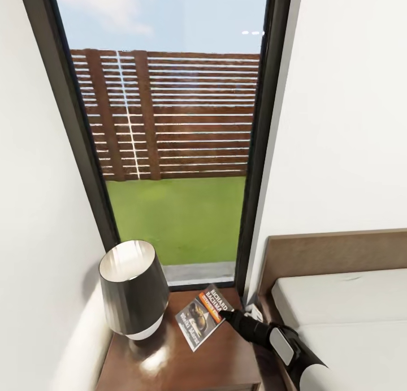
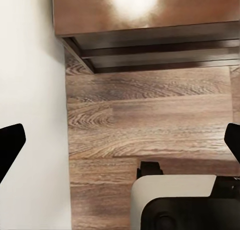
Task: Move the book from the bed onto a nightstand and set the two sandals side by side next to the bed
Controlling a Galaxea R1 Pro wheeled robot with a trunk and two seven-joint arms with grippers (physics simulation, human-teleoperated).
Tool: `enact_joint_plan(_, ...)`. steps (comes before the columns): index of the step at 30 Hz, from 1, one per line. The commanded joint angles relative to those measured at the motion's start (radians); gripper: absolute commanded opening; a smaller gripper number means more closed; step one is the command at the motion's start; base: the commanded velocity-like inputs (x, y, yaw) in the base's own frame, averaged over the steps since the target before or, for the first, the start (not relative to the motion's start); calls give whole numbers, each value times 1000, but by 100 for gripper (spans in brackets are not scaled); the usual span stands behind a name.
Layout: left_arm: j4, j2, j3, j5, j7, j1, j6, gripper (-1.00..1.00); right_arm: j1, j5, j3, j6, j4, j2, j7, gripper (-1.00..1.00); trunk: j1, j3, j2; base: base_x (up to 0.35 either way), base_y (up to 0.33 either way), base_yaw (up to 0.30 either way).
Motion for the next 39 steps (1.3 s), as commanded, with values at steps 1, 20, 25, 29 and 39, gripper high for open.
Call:
enact_joint_plan(1,0,0,-8,10,-2,-1,-2,100,-1,-5,-3,9,-1,2,-2,-100,4,-5,-9,0,0,0)
enact_joint_plan(20,0,4,-8,11,-2,-1,-2,100,-1,-8,11,18,3,8,-59,-100,77,-64,-142,0,0,0)
enact_joint_plan(25,0,4,-8,10,-4,-1,-2,100,-1,-9,10,17,19,8,-63,-100,96,-80,-177,0,0,0)
enact_joint_plan(29,0,4,-9,10,-5,-1,-3,100,-1,-10,8,16,30,7,-64,-100,112,-93,-205,0,0,0)
enact_joint_plan(39,0,4,-9,10,-6,-1,-4,100,-1,-15,7,15,38,8,-116,-100,150,-124,-275,0,0,0)
